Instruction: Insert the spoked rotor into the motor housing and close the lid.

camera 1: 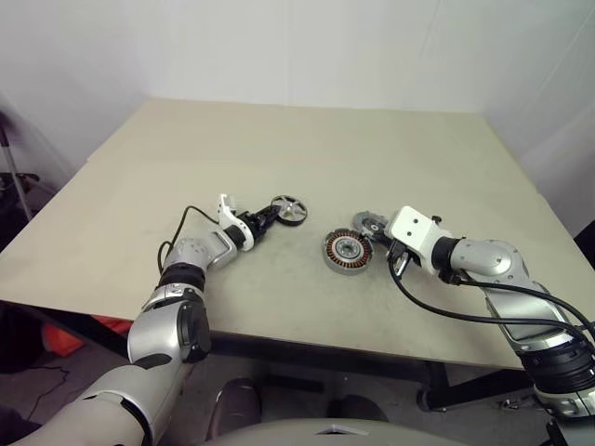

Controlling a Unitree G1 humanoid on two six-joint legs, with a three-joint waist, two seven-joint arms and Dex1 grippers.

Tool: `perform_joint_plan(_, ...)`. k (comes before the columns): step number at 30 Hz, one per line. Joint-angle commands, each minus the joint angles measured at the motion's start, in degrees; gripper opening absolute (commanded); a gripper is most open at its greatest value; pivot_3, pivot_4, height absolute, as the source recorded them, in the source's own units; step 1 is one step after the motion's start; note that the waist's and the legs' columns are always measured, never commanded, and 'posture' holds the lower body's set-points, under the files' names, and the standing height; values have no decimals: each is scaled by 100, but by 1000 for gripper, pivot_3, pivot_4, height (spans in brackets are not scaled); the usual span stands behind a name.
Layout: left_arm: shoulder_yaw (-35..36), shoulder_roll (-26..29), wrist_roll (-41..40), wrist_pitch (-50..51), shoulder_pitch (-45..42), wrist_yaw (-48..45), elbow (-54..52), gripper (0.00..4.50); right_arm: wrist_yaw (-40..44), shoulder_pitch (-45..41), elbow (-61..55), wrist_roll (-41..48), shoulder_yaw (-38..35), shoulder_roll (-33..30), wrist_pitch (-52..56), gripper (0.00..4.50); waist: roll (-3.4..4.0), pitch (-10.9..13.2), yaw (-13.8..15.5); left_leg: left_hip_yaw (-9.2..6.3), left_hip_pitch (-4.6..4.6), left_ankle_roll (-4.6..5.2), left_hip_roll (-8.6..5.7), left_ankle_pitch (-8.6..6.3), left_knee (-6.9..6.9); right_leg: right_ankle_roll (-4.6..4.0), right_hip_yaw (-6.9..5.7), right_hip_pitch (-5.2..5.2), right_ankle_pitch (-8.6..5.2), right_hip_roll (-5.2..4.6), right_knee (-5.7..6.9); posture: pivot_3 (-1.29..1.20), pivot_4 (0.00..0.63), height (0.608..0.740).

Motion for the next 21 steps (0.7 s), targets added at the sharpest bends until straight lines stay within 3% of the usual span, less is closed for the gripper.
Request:
perform_joint_plan(1, -24, -19, 33, 78, 7, -11, 38, 561, -56, -99, -55, -46, -74, 4, -35, 0, 1, -1, 1, 0, 4, -1, -1, 0, 0, 0, 0, 3, 0, 0, 1, 0, 0, 740)
perform_joint_plan(6, -4, -22, -58, 296, 9, -168, -65, 561, -53, -53, -64, -1, -147, 5, -25, 0, 1, -1, -6, 0, 4, -2, 0, 1, 1, 0, 0, 3, 0, -1, 0, 0, 0, 740)
perform_joint_plan(10, 87, -48, -248, 635, 29, -349, -282, 561, 178, 38, -83, 650, -562, 127, 411, 0, 0, 0, 4, 0, -12, 0, -1, 0, -2, 0, 0, -9, 0, -1, -4, 0, 0, 740)
perform_joint_plan(13, 119, -98, -418, 980, 61, -448, -522, 516, 350, 111, -134, 1024, -801, 121, 552, 576, -2, 2, 6, 0, -22, 3, -7, -1, -1, 0, 0, -15, 0, -6, -9, 0, 0, 740)
perform_joint_plan(17, 40, -223, -521, 1389, 116, -448, -851, 516, 290, 158, -180, 1078, -866, 73, 568, 1833, -4, 3, -12, 1, -49, 7, -8, -1, 1, 0, -2, -41, 0, -8, -8, 0, 0, 740)
perform_joint_plan(21, 59, -334, -693, 1783, 102, -434, -1088, 516, 107, 171, -69, 889, -828, 52, 475, 1833, -6, 4, -21, 0, -55, 6, -6, 0, 1, 0, -6, -47, 0, -7, -7, 0, 0, 740)
